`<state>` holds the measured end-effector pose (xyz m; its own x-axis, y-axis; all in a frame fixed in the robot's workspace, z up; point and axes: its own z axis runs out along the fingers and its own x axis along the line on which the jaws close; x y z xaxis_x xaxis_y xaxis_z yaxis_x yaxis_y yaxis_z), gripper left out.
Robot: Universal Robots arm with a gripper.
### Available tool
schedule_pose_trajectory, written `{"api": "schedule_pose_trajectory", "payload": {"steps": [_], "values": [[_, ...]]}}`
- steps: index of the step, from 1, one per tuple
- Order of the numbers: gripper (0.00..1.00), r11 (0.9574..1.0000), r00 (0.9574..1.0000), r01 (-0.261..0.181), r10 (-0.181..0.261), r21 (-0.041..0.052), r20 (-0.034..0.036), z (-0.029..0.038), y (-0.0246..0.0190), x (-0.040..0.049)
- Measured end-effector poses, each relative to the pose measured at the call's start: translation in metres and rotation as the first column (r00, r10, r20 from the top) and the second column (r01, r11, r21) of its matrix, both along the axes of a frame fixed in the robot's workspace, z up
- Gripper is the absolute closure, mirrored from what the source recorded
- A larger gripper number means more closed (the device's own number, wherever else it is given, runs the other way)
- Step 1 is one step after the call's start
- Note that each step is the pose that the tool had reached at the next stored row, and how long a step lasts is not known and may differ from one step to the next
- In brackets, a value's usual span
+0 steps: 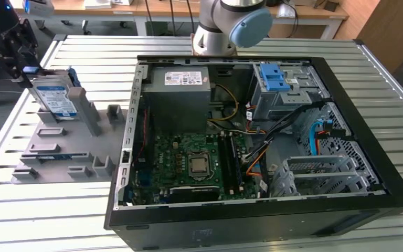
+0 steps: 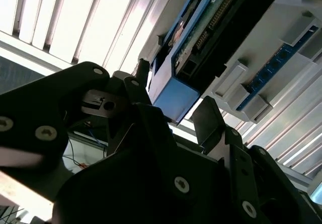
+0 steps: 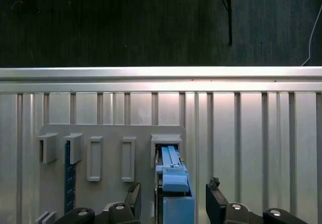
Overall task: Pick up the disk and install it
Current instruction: 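Pick up the disk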
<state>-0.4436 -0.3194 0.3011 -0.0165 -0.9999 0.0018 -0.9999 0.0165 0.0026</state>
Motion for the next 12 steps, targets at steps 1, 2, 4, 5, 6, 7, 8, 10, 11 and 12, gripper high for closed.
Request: {"api": "schedule_pose_trajectory", "payload": {"steps": [1, 2, 4, 5, 6, 7, 8, 10, 11, 12], "values": [[0.38, 1.0000, 1.0000, 0.000, 0.000, -0.0001, -0.0002, -0.0007, 0.0000, 0.0000], [0.38, 1.0000, 1.0000, 0.000, 0.000, 0.0001, -0.0008, -0.0013, 0.0000, 0.0000], [0.38, 1.0000, 1.0000, 0.000, 0.000, 0.0005, -0.0009, -0.0026, 0.0001, 0.0000], [0.38, 1.0000, 1.0000, 0.000, 0.000, 0.0007, -0.0010, -0.0035, 0.0000, 0.0000], [0.38, 1.0000, 1.0000, 0.000, 0.000, 0.0008, -0.0010, -0.0044, 0.0000, 0.0000], [0.38, 1.0000, 1.0000, 0.000, 0.000, 0.0011, -0.0011, -0.0054, 0.0000, 0.0000], [0.38, 1.0000, 1.0000, 0.000, 0.000, 0.0016, -0.0012, -0.0065, 0.0000, 0.0000], [0.38, 1.0000, 1.0000, 0.000, 0.000, 0.0028, -0.0014, -0.0084, 0.0000, 0.0000], [0.38, 1.0000, 1.0000, 0.000, 0.000, 0.0032, -0.0013, -0.0091, 0.0000, 0.0000], [0.38, 1.0000, 1.0000, 0.000, 0.000, 0.0034, -0.0014, -0.0095, 0.0000, 0.0000]]}}
